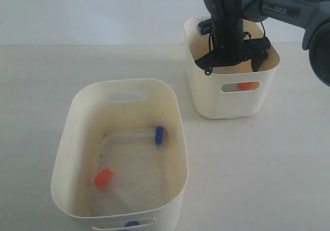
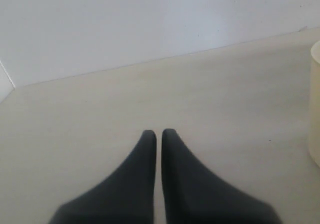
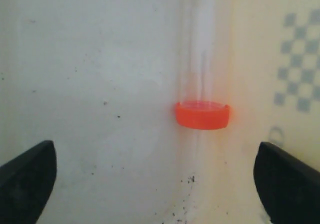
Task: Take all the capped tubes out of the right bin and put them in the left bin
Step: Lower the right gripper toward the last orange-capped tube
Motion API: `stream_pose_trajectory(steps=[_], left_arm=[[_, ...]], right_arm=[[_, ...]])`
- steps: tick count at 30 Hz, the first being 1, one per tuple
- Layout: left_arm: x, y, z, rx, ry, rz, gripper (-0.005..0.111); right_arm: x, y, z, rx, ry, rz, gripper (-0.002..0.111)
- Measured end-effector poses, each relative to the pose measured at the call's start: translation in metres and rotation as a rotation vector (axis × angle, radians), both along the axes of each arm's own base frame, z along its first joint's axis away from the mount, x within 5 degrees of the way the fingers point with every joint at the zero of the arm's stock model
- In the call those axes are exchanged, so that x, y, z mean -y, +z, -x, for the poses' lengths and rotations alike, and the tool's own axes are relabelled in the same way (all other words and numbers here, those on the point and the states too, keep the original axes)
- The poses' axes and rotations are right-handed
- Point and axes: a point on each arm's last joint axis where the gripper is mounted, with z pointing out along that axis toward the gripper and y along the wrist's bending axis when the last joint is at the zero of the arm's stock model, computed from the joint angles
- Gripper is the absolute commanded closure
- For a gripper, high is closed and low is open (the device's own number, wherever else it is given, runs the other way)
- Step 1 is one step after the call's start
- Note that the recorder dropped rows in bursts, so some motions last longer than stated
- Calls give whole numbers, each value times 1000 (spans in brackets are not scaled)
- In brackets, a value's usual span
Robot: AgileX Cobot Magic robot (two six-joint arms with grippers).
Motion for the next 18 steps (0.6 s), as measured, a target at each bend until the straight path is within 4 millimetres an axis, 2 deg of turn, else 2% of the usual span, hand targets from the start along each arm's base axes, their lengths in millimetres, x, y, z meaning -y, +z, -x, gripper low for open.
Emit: stream_pose_trajectory(steps=[10,13,15,18], left_arm=[[0,0,0,0,0,0,102],[0,0,0,0,0,0,102],[0,0,0,0,0,0,102],[0,0,0,0,0,0,102]], right_arm=[[-1,1,-4,39,12,-13,3],[-2,-14,-5,15,14,-4,3],[4,-33,-7,-22,-14,-5,3],[10,-36,-10,-25,-44,-16,3]])
